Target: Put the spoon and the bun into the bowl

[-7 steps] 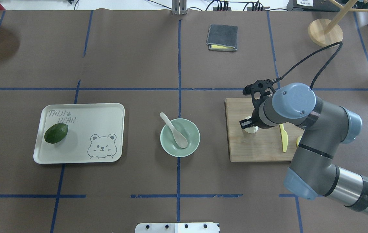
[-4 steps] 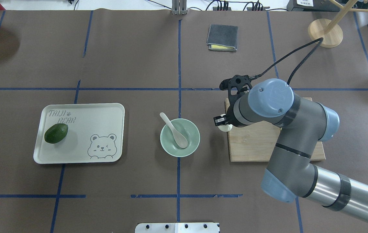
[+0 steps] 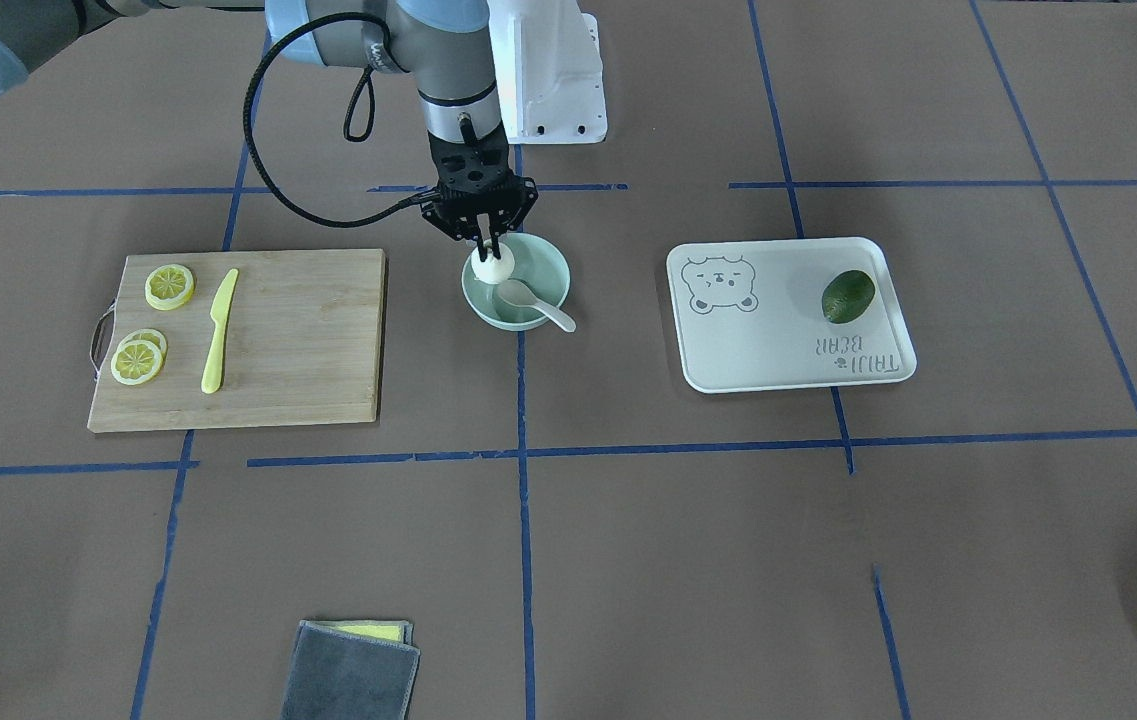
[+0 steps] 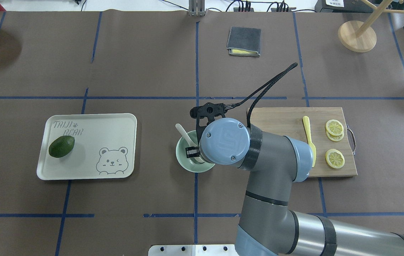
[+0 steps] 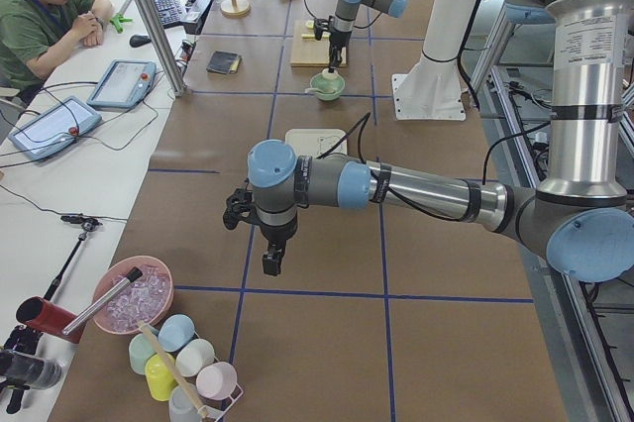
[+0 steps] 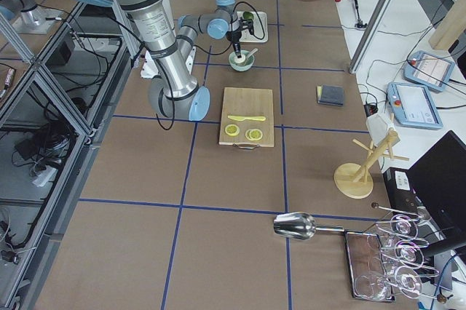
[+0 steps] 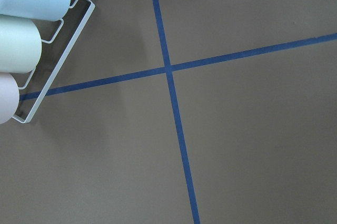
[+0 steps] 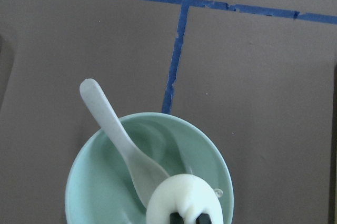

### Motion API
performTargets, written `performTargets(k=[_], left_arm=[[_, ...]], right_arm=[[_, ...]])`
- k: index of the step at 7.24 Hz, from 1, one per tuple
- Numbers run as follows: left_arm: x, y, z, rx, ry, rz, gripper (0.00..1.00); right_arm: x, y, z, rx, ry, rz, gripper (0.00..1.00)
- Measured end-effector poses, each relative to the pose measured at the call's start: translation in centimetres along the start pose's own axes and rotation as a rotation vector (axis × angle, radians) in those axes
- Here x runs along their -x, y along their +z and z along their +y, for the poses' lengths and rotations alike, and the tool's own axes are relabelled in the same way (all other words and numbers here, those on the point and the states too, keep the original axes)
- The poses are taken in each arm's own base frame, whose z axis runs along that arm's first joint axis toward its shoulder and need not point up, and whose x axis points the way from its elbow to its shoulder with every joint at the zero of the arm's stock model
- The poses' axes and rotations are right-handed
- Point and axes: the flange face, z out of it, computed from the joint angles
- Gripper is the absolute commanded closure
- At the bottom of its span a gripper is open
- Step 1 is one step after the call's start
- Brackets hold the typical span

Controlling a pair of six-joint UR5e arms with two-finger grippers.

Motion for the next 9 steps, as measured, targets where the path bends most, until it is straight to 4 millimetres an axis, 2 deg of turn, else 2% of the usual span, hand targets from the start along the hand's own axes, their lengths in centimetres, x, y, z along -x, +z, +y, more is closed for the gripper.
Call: performTargets(k=[2,3,4,5,6,7,8,9], left_arm=[[-0.1,0.0,-0.1,-0.002,0.002,0.0,0.0],[-0.1,-0.1,-0.2,-0.003,0.003,0.0,0.0],[-0.1,-0.1,-0.2,-0.003,0.003,0.0,0.0],[0.0,0.0,-0.2,0.0,0.001,0.0,0.0],[0.2,0.3,-0.1,0.007,-0.006,0.0,0.0],[0.5,0.6,0.0,0.017,-0.016,0.0,0.0],[0.8,1.0,0.3,0.026,-0.023,0.001,0.0],[0.9,1.2,0.6,0.03,-0.029,0.012,0.0]], right_arm=[[0.0,-0.7,-0.4,-0.026,-0.008,0.001,0.0],[-1.3,-1.8,-2.2,-0.025,-0.007,-0.008,0.0],[-4.3,-2.9,-5.3,-0.014,-0.027,-0.012,0.0],[-8.9,-4.0,-9.2,0.004,-0.068,-0.009,0.0],[-15.5,-5.3,-13.1,0.034,-0.124,-0.006,0.0],[-23.9,-7.2,-16.7,0.064,-0.199,-0.009,0.0],[-32.9,-9.4,-18.8,0.089,-0.27,-0.014,0.0],[-41.1,-11.5,-19.5,0.111,-0.319,-0.01,0.0]])
